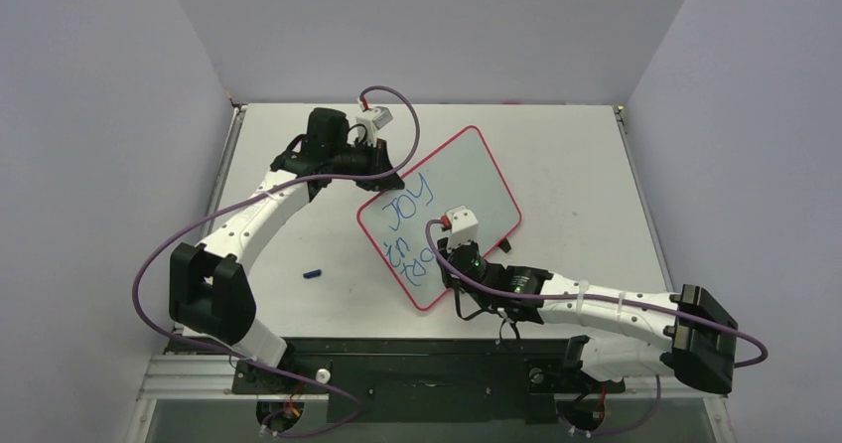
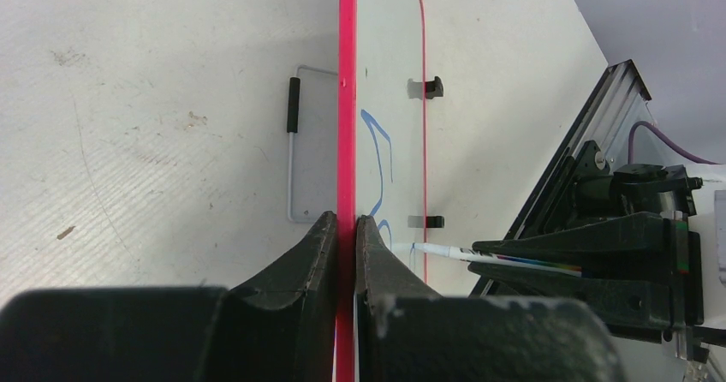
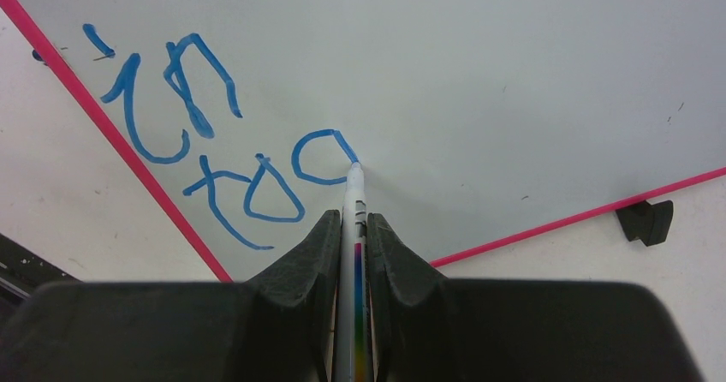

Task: Write a sentence on the whiteboard

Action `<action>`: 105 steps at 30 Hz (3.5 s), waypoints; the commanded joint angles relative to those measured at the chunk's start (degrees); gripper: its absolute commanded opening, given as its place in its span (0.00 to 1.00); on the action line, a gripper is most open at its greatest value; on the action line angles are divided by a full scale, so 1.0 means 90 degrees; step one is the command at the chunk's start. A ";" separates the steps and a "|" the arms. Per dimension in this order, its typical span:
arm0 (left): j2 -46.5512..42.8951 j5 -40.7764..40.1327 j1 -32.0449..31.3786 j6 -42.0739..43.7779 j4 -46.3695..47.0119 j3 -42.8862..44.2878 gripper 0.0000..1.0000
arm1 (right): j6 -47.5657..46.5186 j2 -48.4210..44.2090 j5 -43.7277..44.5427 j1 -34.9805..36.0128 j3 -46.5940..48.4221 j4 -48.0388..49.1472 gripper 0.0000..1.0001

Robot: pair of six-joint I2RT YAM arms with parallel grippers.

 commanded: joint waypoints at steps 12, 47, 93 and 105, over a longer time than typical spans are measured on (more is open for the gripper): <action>-0.0440 -0.0106 -0.0015 0.0244 0.0368 0.0059 0.00 | 0.0670 -0.0182 0.0267 0.0426 -0.0563 -0.0084 0.00; -0.0478 -0.0147 -0.0021 0.0258 0.0363 0.0047 0.00 | 0.0445 -0.0421 0.0402 0.0611 0.0283 -0.0367 0.00; -0.0254 -0.0213 -0.0019 0.0303 0.0324 0.0057 0.00 | 0.0276 -0.0411 -0.0833 -0.0702 -0.0435 0.0798 0.00; -0.0263 -0.0215 -0.0022 0.0315 0.0314 0.0059 0.00 | 0.0242 -0.0283 -0.0701 -0.0929 -0.0241 0.0631 0.00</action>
